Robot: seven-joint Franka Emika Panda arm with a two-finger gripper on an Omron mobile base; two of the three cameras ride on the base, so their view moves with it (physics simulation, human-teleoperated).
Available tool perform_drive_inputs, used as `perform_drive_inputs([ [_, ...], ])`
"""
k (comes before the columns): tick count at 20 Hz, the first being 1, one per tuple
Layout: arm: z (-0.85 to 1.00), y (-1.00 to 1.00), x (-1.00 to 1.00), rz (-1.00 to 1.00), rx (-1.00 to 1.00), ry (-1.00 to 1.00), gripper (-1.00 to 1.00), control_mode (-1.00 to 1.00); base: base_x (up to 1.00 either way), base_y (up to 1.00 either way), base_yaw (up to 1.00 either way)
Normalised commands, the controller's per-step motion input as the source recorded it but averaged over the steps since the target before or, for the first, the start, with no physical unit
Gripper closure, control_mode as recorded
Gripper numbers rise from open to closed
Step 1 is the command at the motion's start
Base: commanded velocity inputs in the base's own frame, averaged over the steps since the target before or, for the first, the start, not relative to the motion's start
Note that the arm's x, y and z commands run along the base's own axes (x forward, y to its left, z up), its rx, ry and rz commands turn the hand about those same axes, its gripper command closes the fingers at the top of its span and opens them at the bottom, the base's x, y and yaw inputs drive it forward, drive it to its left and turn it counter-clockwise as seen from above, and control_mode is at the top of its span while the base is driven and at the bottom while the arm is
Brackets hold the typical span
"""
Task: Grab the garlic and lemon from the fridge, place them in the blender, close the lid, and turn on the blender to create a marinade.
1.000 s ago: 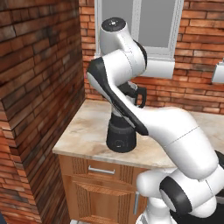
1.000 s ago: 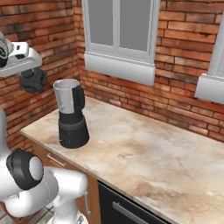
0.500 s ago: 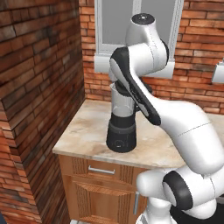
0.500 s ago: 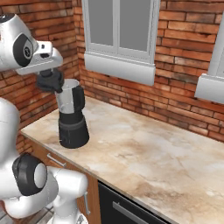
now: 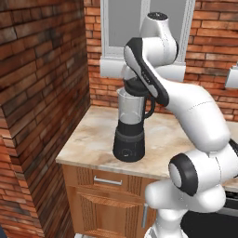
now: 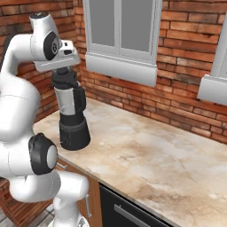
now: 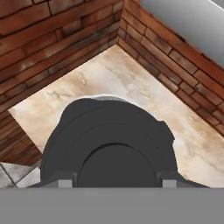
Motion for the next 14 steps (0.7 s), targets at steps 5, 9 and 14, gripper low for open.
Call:
perform_drive_inputs([
  [5,0.05,-0.04,0.34,0.01,0.01,0.08,1.0,-1.0,0.0,0.0,0.0],
  [9,-0.04,0.02,0.05,0.0,0.0,0.04,1.0,-1.0,0.0,0.0,0.0],
  [14,-0.13,0.05,0.0,0.0,0.0,0.01,1.0,-1.0,0.0,0.0,0.0],
])
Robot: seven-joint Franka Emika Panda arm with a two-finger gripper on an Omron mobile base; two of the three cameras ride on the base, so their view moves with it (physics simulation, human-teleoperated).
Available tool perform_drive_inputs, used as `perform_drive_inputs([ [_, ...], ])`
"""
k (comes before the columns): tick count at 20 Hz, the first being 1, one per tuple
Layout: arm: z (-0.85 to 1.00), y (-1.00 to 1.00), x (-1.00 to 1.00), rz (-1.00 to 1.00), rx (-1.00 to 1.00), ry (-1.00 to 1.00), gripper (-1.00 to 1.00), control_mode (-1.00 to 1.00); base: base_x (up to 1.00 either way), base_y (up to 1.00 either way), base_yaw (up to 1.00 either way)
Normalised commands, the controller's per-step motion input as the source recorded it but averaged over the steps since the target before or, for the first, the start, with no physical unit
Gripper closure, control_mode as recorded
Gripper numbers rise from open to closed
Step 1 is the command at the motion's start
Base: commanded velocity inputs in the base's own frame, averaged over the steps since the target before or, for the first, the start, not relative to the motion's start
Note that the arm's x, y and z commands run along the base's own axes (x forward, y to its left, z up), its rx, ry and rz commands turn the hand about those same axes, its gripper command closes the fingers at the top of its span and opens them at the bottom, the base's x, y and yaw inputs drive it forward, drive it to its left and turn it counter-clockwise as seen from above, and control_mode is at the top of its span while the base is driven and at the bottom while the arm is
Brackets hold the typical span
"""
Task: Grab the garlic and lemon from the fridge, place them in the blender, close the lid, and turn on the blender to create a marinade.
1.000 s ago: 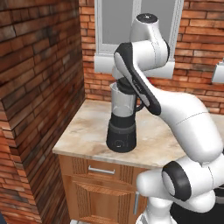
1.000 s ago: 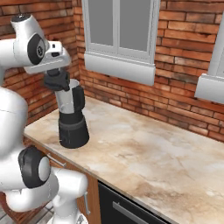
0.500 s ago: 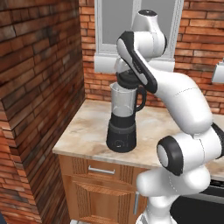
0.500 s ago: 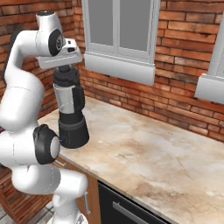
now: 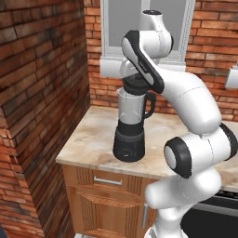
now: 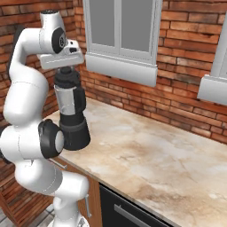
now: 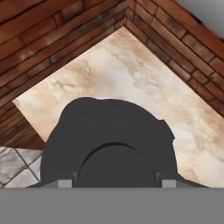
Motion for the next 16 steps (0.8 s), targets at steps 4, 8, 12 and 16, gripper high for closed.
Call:
perform_drive_inputs([
  [4,-0.09,0.08,-0.16,0.0,0.0,0.0,1.0,-1.0,0.0,0.0,0.0],
  [8,-0.04,0.11,-0.37,0.0,0.0,0.0,1.0,-1.0,0.0,0.0,0.0],
  [12,-0.04,0.13,-0.12,0.0,0.0,0.03,1.0,-1.0,0.0,0.0,0.0],
  [16,0.01,0.02,0.51,0.0,0.0,0.06,1.0,-1.0,0.0,0.0,0.0],
])
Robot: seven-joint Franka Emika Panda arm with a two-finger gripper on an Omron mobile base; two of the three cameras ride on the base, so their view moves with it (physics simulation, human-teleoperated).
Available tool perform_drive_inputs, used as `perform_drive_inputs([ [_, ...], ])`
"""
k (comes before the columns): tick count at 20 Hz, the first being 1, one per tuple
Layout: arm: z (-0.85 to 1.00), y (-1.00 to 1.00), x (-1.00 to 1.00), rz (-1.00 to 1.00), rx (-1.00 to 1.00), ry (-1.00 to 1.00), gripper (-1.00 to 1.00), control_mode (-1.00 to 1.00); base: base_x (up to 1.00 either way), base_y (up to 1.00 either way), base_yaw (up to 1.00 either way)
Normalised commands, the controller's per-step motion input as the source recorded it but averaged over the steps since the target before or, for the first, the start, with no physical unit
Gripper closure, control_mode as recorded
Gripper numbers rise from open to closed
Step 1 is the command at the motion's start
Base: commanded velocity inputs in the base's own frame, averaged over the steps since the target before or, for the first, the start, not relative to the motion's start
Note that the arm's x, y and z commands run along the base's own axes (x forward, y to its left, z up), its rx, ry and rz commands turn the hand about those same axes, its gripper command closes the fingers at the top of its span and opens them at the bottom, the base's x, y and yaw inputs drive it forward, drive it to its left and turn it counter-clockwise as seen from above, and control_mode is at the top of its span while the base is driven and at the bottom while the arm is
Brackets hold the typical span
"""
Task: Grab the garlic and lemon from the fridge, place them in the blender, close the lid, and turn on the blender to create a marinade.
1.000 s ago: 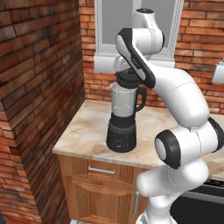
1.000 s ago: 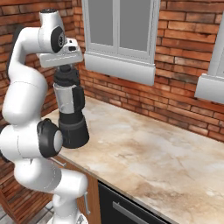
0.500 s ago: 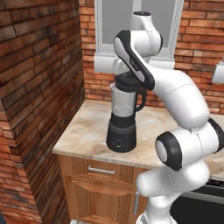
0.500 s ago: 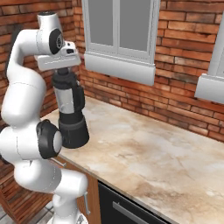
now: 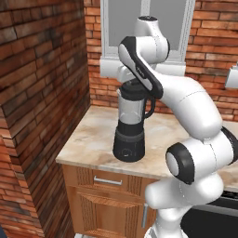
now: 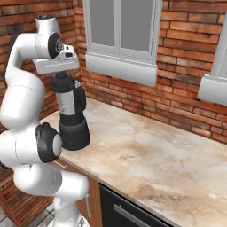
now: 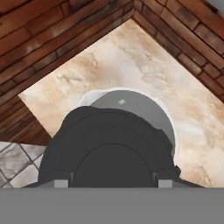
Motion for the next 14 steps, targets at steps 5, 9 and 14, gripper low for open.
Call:
perform_drive_inputs([
  [5,0.24,0.0,0.81,0.04,0.0,0.03,1.0,-1.0,0.0,0.0,0.0],
  [9,0.1,0.0,0.41,0.03,0.0,0.0,1.0,-1.0,0.0,0.0,0.0],
  [14,-0.07,-0.05,-0.08,0.0,0.0,-0.09,1.0,-1.0,0.0,0.0,0.0],
])
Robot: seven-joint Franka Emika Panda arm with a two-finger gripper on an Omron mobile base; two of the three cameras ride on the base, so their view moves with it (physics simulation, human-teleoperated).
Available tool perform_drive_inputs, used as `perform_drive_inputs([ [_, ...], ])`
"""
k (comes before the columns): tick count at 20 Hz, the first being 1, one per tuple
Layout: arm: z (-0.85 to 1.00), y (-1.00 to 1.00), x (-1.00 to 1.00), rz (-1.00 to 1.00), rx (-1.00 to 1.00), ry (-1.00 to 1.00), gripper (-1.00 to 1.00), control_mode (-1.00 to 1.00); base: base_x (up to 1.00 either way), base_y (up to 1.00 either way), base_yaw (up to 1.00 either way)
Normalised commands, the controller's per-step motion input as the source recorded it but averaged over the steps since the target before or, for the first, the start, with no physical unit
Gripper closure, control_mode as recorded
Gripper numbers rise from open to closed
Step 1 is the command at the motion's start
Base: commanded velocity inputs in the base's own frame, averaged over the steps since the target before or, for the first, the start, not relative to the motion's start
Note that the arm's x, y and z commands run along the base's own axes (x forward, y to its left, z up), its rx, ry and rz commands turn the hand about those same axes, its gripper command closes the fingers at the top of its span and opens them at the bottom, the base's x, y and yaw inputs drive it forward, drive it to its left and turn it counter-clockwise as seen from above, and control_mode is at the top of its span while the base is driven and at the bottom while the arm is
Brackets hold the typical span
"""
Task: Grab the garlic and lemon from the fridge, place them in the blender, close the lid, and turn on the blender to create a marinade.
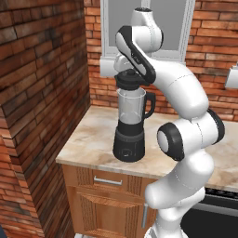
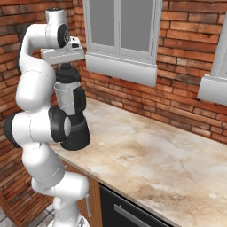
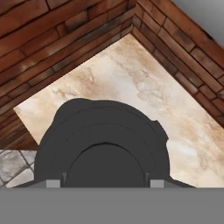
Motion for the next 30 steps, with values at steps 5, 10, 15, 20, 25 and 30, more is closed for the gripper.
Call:
perform_drive_inputs([
  [5,-0.29,-0.05,-0.01,0.0,0.0,-0.03,1.0,-1.0,0.0,0.0,0.0],
  [10,-0.3,-0.18,-0.01,0.0,0.0,0.0,1.0,-1.0,0.0,0.0,0.0],
  [15,-0.34,-0.16,-0.34,0.03,0.0,0.0,1.0,-1.0,0.0,0.0,0.0],
  [20,-0.14,-0.11,-0.35,0.05,0.0,0.01,1.0,-1.0,0.0,0.0,0.0],
  [25,-0.05,-0.03,-0.05,0.03,0.0,0.15,1.0,-1.0,0.0,0.0,0.0],
  [30,-0.54,0.0,0.01,0.01,0.0,0.23,1.0,-1.0,0.0,0.0,0.0],
])
